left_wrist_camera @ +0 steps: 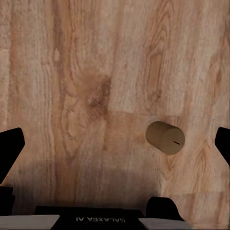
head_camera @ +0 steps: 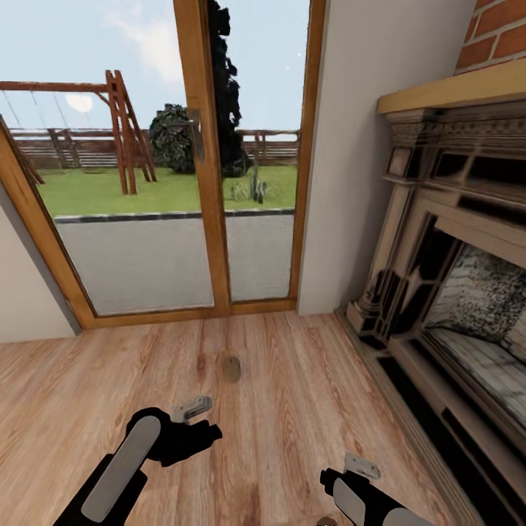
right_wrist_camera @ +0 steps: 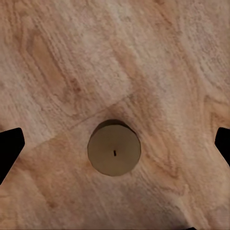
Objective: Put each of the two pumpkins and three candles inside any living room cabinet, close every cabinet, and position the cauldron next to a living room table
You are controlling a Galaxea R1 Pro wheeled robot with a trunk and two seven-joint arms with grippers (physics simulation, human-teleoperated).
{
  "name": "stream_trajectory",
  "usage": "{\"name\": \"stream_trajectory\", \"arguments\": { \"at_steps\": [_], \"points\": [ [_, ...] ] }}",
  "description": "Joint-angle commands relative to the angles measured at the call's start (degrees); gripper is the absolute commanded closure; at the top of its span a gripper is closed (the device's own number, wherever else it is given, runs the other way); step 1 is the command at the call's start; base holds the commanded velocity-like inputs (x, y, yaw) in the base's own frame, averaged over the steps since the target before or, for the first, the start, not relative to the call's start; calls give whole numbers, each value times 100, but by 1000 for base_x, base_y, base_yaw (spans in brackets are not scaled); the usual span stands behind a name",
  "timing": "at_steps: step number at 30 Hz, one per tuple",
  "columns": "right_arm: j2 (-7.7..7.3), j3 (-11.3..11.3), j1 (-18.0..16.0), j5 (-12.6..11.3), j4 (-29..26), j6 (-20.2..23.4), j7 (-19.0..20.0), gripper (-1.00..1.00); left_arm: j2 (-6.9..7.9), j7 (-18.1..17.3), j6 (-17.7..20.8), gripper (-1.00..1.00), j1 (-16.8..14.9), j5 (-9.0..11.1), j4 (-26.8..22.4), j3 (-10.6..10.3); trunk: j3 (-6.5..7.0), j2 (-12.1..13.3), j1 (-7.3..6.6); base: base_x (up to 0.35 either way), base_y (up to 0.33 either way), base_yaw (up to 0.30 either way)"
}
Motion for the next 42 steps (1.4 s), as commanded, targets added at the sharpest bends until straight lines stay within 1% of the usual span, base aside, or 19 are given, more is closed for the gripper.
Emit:
{"name": "stream_trajectory", "arguments": {
  "at_steps": [1, 2, 3, 4, 6, 7, 9, 14, 24, 27, 30, 33, 42],
  "points": [
    [-3, 47, -3, -21, -11, 36, -41, -100, 7, 59, 50, -100, -5, 122, -16, -7, -24, -44, 22, 0, 0, 0],
    [-3, 47, -3, -21, -10, 36, -41, -100, 9, 59, 92, -100, -5, 193, -23, -5, -42, -84, 44, 0, 0, 0],
    [-4, 46, -4, -22, -11, 36, -41, -100, 12, 59, 160, -100, -5, 341, -36, -3, -60, -124, 66, 0, 0, 0],
    [-4, 46, -4, -21, -11, 36, -41, -100, 13, 60, 185, -100, -5, 413, -41, -4, -78, -164, 88, 0, 0, 0],
    [-4, 45, 0, -21, -7, 39, -42, -100, 17, 59, 252, -100, -5, 701, -58, -6, -114, -245, 132, 0, 0, 0],
    [-4, 45, -2, -25, -6, 39, -44, -100, 21, 59, 268, -100, -5, 783, -64, 7, -132, -285, 154, 0, 0, 0],
    [-4, 45, -3, -27, -5, 40, -44, -100, 26, 58, 277, -100, -5, 828, -66, 30, -167, -365, 197, 0, 0, 0],
    [2, 47, -2, -27, -5, 37, -42, -100, 27, 60, 284, -100, -5, 871, -62, 54, -257, -565, 307, 0, 0, 0],
    [5, 52, -2, -21, -6, 43, -27, -100, 15, 65, 285, -100, -5, 873, -53, 36, -437, -967, 527, 0, 0, 0],
    [5, 53, 0, -20, -5, 46, 74, -100, 16, 66, 285, -100, -5, 874, -52, 43, -491, -1087, 593, 0, 0, 0],
    [5, 52, 2, -21, -1, 58, 375, -100, 11, 64, 285, -100, -5, 875, -52, 27, -544, -1207, 659, 0, 0, 0],
    [5, 47, -1, -27, 3, 55, 512, -100, 8, 65, 285, -100, -5, 876, -52, 14, -598, -1327, 725, 0, 0, 0],
    [5, 45, -1, -28, 12, 31, 549, -100, 8, 67, 285, -100, -5, 876, -52, 9, -760, -1688, 922, 0, 0, 0]
  ]
}}
